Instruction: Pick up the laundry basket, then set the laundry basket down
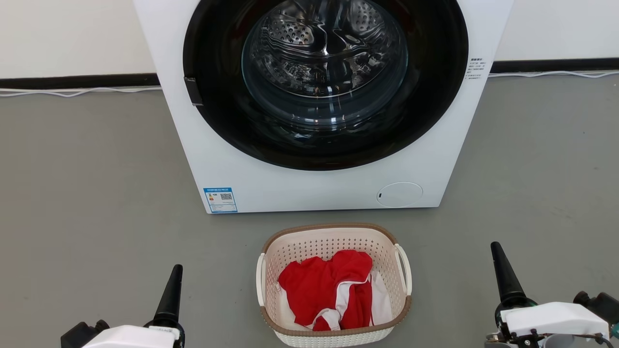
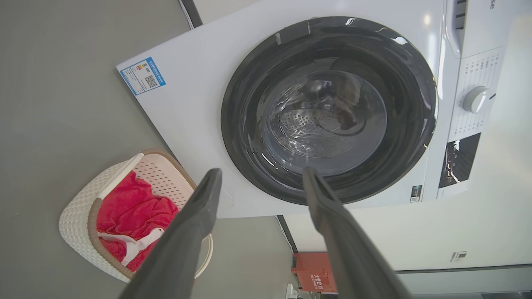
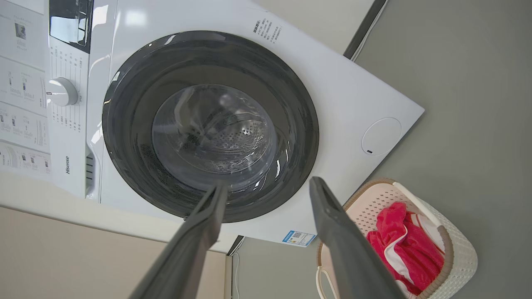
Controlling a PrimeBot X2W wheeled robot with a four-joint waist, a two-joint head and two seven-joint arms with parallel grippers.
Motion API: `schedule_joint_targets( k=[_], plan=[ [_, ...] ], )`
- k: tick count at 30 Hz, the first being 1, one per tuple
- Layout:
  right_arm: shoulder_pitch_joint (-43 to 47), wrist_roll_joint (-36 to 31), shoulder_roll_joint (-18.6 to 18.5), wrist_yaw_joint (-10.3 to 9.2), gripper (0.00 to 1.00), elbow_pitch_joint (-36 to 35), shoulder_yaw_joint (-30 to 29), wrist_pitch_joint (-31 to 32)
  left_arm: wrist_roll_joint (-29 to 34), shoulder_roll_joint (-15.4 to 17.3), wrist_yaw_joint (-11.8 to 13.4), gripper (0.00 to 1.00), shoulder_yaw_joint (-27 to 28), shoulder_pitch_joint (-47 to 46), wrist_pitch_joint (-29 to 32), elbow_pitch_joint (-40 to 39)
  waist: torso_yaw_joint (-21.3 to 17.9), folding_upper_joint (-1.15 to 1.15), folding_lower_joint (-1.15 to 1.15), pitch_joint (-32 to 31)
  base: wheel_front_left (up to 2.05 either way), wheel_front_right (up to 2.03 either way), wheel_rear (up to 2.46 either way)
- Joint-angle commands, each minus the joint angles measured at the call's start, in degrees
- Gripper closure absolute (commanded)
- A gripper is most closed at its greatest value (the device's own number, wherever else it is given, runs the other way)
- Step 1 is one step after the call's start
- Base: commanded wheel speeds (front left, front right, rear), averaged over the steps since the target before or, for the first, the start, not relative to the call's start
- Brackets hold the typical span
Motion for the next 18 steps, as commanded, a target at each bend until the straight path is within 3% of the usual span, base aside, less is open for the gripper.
schedule_joint_targets(
  k=[1,18],
  plan=[
    [-1.54,-3.01,-0.85,0.19,0.0,-2.2,0.81,-1.05,2.4,0.51,0.29,0.0,0.43,-1.98,-0.68,-1.35,0.02,0.0,-0.01,-0.02,0.0,0.0,0.0],
    [-2.05,-18.32,-1.8,0.25,0.0,-3.03,2.6,-3.91,16.33,0.61,0.76,0.0,0.26,-2.1,-3.54,-0.91,-0.01,0.0,-0.01,-0.28,0.0,0.0,0.0]
  ],
)
